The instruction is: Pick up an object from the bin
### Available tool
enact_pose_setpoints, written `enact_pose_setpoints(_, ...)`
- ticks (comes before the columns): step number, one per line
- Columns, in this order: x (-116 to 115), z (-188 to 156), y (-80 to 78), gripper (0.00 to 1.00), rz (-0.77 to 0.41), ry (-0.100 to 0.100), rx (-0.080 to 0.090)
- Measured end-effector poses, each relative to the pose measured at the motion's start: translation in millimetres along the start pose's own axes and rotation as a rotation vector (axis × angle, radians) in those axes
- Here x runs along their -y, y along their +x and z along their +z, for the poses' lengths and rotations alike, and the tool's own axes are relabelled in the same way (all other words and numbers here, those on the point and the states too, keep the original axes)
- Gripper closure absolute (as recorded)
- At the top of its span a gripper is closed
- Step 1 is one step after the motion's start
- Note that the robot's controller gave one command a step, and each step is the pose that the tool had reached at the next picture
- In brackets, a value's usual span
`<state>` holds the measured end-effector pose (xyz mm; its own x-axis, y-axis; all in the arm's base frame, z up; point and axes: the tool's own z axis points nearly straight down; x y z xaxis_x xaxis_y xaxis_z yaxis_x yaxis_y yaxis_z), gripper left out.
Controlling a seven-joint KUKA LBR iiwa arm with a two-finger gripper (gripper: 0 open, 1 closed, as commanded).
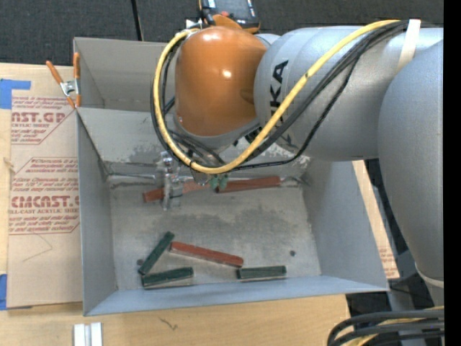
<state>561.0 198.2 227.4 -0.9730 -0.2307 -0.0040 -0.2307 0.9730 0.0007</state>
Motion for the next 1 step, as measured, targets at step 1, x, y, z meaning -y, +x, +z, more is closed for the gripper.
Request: enact_pose_setpoints(1, -3.1, -29.4, 6.5, 1.0, -0.107, 0.0, -0.006)
